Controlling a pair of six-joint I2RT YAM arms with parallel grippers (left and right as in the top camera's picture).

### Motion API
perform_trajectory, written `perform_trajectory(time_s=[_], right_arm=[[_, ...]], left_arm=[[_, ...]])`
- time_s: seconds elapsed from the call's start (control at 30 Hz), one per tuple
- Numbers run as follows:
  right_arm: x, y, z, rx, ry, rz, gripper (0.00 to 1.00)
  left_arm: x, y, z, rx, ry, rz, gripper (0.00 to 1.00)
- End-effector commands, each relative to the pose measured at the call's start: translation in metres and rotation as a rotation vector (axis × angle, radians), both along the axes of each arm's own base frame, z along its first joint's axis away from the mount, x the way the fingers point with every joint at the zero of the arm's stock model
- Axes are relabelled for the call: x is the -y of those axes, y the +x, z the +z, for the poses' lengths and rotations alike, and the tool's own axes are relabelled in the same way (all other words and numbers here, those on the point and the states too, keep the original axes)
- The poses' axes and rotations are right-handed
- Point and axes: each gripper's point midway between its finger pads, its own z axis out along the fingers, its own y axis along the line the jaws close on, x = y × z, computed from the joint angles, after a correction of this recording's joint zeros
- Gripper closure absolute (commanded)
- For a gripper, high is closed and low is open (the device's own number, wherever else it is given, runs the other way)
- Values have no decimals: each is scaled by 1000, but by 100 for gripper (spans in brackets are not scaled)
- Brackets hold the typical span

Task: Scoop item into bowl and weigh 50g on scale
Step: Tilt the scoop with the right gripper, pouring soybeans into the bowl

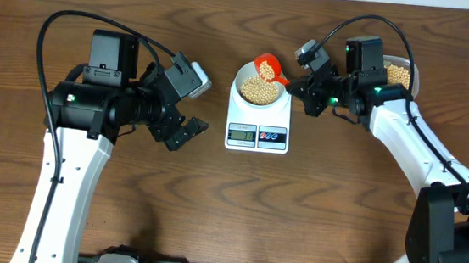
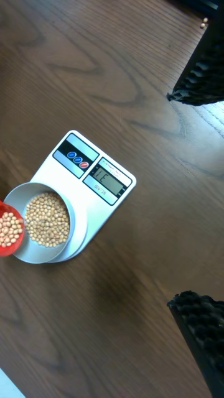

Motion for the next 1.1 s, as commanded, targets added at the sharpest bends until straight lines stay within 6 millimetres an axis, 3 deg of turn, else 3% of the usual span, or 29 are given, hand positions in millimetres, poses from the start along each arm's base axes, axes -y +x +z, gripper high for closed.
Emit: perform_trajectory(time_s=[0.0,0.17,0.33,0.9,1.07], right_arm=[[1,1,-6,18,-27,10,99],[-7,-6,0,5,26,53,99],[2,1,-6,19,-32,6,99],[-7,-6,0,5,26,54,99],[2,2,-8,42,-61,14,99]], left_arm=[[1,1,8,19,-13,-9,2],[2,1,8,19,-13,-9,2],[1,1,8,19,-13,-9,2],[2,1,8,19,-13,-10,2],[2,1,8,19,-13,-9,2]])
